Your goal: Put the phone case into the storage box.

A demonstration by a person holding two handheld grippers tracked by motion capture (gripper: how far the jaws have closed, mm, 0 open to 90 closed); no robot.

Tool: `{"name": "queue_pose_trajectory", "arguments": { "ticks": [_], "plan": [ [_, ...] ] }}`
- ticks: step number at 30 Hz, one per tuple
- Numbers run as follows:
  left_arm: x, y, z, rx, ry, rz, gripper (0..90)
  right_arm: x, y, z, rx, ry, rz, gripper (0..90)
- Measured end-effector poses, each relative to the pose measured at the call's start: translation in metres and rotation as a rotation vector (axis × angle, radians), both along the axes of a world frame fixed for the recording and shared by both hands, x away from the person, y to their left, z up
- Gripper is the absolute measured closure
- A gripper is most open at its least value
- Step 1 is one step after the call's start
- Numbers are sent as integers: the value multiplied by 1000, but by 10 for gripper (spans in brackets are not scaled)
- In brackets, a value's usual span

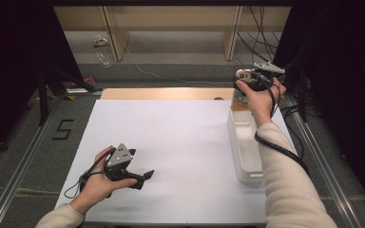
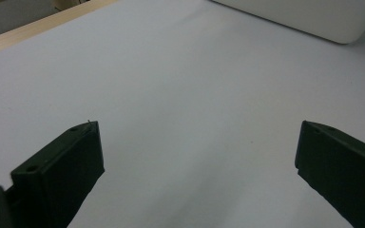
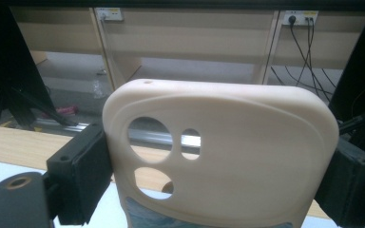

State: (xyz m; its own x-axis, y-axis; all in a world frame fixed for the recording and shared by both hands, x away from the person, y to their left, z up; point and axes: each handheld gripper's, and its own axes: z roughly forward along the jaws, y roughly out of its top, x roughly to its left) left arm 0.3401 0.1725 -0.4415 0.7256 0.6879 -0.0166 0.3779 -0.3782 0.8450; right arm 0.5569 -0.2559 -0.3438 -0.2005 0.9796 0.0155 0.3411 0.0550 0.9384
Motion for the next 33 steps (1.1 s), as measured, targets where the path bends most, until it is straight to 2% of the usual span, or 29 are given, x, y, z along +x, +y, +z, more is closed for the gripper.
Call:
{"name": "queue_pose_trajectory", "arguments": {
  "ticks": [20,33],
  "plan": [
    [0,0,0,0,0,-2,17,3,-2,-3,-2,-2,16,129],
    [0,-1,-1,1,1,-4,17,3,-2,-11,-8,11,17,128]
  ]
}}
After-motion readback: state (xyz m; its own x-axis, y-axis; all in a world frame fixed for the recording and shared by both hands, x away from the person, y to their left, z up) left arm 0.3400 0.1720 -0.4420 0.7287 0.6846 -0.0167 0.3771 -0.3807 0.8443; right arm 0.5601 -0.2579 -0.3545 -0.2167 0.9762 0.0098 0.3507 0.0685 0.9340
